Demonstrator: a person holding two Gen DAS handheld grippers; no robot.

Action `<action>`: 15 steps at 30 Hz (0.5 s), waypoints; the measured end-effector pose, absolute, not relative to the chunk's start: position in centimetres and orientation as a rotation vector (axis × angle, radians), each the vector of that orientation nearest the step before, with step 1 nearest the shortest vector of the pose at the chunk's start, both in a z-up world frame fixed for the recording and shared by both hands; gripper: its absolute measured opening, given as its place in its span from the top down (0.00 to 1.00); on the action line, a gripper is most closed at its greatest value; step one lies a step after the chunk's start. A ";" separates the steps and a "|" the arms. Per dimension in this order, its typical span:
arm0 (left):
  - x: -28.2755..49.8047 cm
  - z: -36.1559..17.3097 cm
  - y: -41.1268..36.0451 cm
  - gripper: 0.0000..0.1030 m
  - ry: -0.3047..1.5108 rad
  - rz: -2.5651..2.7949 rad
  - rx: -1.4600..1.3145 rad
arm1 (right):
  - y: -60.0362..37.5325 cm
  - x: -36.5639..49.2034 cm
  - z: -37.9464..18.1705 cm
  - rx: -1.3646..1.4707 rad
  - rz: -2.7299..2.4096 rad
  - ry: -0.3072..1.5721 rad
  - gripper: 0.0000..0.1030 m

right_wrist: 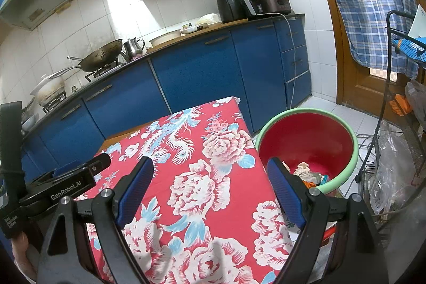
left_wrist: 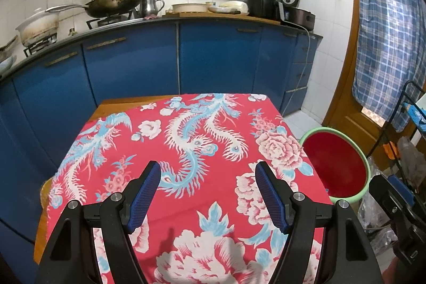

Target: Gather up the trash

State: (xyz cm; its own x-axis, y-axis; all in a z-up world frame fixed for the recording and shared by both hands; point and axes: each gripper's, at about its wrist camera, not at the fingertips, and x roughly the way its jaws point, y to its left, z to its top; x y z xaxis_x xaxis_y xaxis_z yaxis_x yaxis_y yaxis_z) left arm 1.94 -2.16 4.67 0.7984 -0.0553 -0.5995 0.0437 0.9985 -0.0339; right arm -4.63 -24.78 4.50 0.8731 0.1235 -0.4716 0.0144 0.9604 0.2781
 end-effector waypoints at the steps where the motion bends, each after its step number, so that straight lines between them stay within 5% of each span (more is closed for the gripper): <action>1: 1.9 4.7 -2.2 0.27 0.644 -0.053 -0.018 | -24.7 -4.7 4.5 0.280 0.057 0.507 0.16; 15: 1.8 4.8 -2.4 0.27 0.639 -0.055 -0.017 | -24.8 -4.7 4.5 0.280 0.060 0.508 0.16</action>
